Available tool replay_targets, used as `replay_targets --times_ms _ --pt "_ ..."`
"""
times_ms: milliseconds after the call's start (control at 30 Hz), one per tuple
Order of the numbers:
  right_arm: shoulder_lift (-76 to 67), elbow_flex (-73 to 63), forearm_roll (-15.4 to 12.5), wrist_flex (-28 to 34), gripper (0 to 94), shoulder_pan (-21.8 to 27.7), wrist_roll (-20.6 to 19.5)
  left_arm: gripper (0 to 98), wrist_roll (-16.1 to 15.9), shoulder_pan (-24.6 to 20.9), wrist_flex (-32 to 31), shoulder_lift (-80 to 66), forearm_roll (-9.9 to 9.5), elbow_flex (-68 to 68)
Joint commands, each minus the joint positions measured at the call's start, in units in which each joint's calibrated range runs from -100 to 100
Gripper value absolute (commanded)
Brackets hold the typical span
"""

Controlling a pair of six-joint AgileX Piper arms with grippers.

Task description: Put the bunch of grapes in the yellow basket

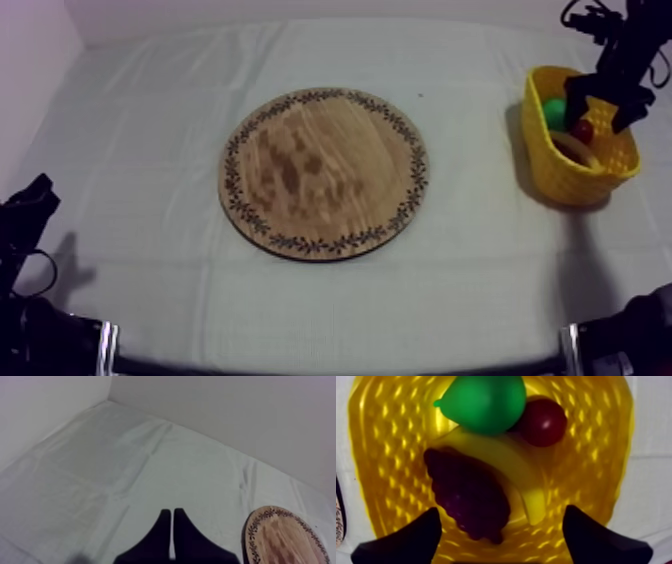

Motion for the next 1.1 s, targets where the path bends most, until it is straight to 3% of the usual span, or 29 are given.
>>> replay_targets --times_ms 0,167,467,1067 --pt "-0.36 0.03 0.10 -0.10 73.0 -0.04 -0.01 0.0 0.00 -0.01 0.03 0.03 0.01 0.04" --pt "-2.61 -0.20 -0.20 -0.94 66.9 0.33 0.00 0.0 0.00 -0.01 0.03 0.03 0.01 0.04" --pt "-11.34 0.14 -0.40 -4.99 46.6 1.23 -1.07 0.0 0.00 -0.01 0.03 0.03 0.01 0.04" --pt "-34.95 12.41 1.38 -14.70 25.1 0.45 -3.38 0.0 0.00 -0.01 0.03 0.03 0.01 0.04"
